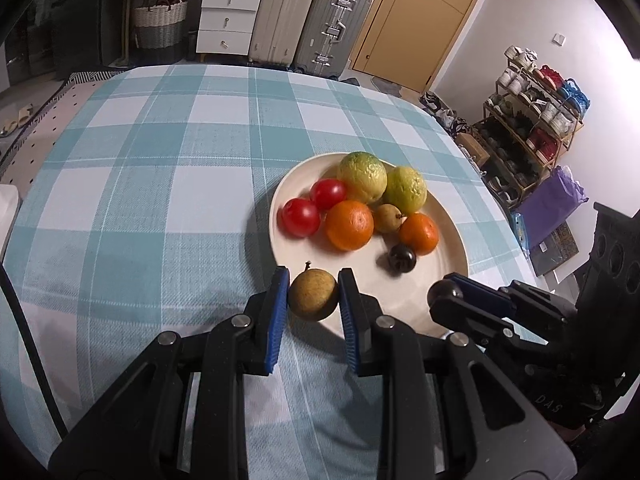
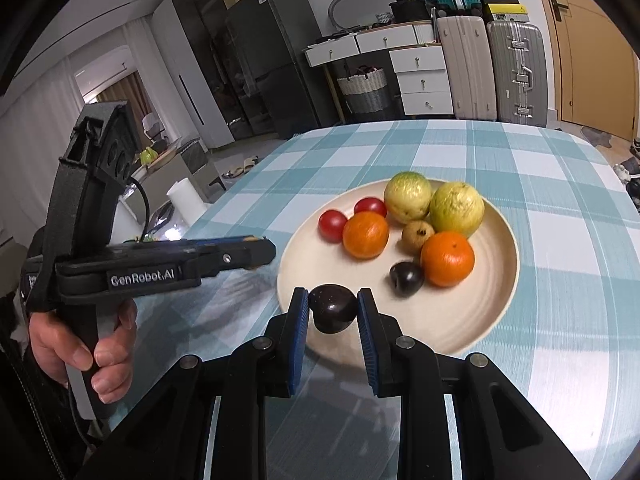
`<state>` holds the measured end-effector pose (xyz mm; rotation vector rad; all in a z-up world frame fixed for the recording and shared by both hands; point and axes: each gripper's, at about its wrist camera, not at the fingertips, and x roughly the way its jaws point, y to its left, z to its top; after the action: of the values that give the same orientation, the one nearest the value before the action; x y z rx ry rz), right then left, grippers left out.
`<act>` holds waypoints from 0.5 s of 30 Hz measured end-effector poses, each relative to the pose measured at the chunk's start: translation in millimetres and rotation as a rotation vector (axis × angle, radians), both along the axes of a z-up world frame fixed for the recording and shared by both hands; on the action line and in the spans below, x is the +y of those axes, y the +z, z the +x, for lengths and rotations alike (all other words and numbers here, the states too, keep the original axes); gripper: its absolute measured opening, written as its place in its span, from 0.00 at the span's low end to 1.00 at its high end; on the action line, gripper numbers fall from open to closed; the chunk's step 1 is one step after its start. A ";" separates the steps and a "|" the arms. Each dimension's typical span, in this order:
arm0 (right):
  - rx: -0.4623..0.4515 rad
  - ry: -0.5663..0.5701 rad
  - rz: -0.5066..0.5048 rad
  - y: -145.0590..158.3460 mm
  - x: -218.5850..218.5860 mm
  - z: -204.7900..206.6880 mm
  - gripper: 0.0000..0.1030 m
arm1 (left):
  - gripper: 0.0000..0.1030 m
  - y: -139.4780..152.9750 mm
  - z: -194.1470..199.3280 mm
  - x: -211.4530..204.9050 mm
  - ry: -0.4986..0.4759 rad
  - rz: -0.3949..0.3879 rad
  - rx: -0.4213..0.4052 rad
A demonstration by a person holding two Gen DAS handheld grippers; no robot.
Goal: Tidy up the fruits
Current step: 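Carry the brown fruit and dark plum over the cream plate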
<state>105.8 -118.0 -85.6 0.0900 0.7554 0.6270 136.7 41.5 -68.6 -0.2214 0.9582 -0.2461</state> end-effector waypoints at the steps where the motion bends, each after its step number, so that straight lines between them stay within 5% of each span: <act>1: 0.000 -0.002 0.001 0.2 0.0 3.4 0.24 | 0.21 -1.3 3.2 -0.4 -0.001 -0.002 0.003; 15: -0.011 -0.011 -0.010 -1.2 5.3 39.2 0.24 | 0.21 -13.6 31.1 -3.4 -0.003 -0.010 0.022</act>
<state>145.0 -112.7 -86.8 0.0819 0.7462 0.6125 167.8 38.2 -82.3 -0.2321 0.9796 -0.2518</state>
